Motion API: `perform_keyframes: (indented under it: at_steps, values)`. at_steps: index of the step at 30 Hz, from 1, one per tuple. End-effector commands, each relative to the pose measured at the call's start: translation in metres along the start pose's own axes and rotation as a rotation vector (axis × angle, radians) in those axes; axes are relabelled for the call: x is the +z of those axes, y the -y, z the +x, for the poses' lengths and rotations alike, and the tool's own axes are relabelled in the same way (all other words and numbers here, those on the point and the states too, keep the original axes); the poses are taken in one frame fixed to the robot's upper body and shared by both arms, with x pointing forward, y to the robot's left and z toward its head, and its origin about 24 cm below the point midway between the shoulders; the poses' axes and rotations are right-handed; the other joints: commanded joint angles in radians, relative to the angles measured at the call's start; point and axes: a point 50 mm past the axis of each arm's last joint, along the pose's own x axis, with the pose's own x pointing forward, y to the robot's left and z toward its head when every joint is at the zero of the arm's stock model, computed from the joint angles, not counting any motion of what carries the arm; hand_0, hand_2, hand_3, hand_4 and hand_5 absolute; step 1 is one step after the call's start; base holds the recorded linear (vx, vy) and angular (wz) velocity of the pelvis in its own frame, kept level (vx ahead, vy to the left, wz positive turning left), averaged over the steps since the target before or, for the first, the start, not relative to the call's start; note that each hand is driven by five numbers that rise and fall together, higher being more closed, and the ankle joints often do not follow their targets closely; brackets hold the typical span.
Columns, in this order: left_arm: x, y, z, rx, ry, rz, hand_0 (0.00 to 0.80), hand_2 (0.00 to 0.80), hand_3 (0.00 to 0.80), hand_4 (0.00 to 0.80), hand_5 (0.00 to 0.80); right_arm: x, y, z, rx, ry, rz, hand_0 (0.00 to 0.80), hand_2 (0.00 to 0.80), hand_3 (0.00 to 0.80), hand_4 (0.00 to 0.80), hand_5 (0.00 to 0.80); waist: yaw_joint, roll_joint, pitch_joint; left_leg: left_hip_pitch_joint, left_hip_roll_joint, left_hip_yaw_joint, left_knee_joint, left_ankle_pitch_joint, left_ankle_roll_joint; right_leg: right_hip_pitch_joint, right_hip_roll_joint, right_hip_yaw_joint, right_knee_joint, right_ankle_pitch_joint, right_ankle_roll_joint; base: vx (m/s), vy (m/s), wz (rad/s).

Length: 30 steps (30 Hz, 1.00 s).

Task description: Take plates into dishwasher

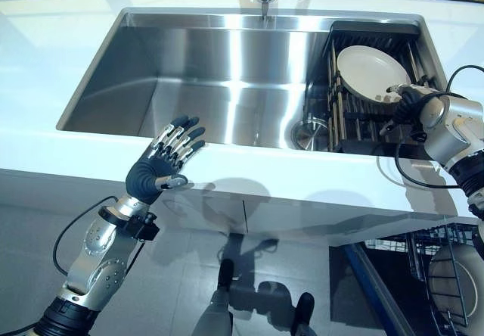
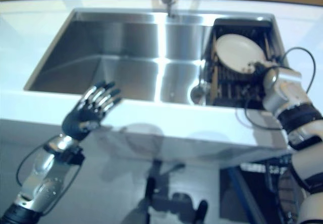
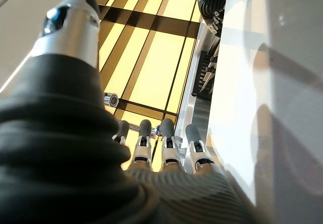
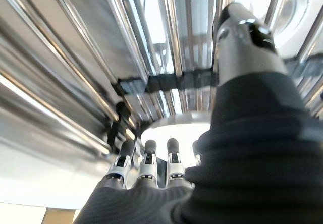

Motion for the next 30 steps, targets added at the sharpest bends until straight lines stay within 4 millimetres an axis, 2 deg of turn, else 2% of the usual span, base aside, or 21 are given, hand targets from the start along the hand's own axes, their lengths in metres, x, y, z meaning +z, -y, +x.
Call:
perform_keyframes:
  at_steps: [1, 9, 18, 25, 30]
  values:
    - [0.006, 0.0, -0.002, -0.005, 0.057, 0.009, 0.0, 0.0, 0.0, 0.0, 0.0, 0.007, 0.042, -0.007, -0.224, 0.036, -0.006, 0.0, 0.0, 0.0, 0.0, 0.0, 0.016, -0.038, -0.014, 0.032, 0.024, 0.036, -0.004, -0.058, -0.003, -0.078, -0.046, 0.013, 0.023, 0.063, 0.016, 0.0, 0.0, 0.0]
    - [0.008, 0.001, -0.005, -0.013, 0.065, 0.0, 0.0, 0.0, 0.0, 0.0, 0.0, 0.006, 0.056, -0.011, -0.324, 0.062, -0.012, 0.0, 0.0, 0.0, 0.0, 0.0, 0.021, -0.022, -0.012, 0.017, 0.016, 0.031, -0.004, -0.061, 0.0, -0.096, -0.053, 0.011, 0.029, 0.06, 0.018, 0.0, 0.0, 0.0]
    - [0.009, 0.002, -0.001, -0.011, 0.078, -0.002, 0.0, 0.0, 0.0, 0.0, 0.0, 0.017, 0.058, -0.011, -0.356, 0.084, -0.013, 0.0, 0.0, 0.0, 0.0, 0.0, 0.027, 0.002, 0.006, -0.008, 0.004, 0.028, -0.004, -0.06, 0.006, -0.12, -0.064, 0.006, 0.037, 0.059, 0.022, 0.0, 0.0, 0.0]
    - [0.011, 0.003, 0.0, -0.012, 0.078, 0.0, 0.0, 0.0, 0.0, 0.0, 0.0, 0.015, 0.055, -0.009, -0.355, 0.078, 0.004, 0.0, 0.0, 0.0, 0.0, 0.0, 0.033, 0.009, 0.025, -0.018, -0.001, 0.026, -0.004, -0.057, 0.009, -0.129, -0.07, -0.002, 0.044, 0.059, 0.023, 0.0, 0.0, 0.0]
    - [0.011, 0.002, 0.001, -0.015, 0.075, 0.0, 0.0, 0.0, 0.0, 0.0, 0.0, 0.015, 0.061, -0.009, -0.374, 0.06, 0.039, 0.0, 0.0, 0.0, 0.0, 0.0, 0.039, 0.015, 0.034, -0.028, -0.005, 0.023, -0.004, -0.055, 0.011, -0.138, -0.073, -0.008, 0.047, 0.06, 0.025, 0.0, 0.0, 0.0]
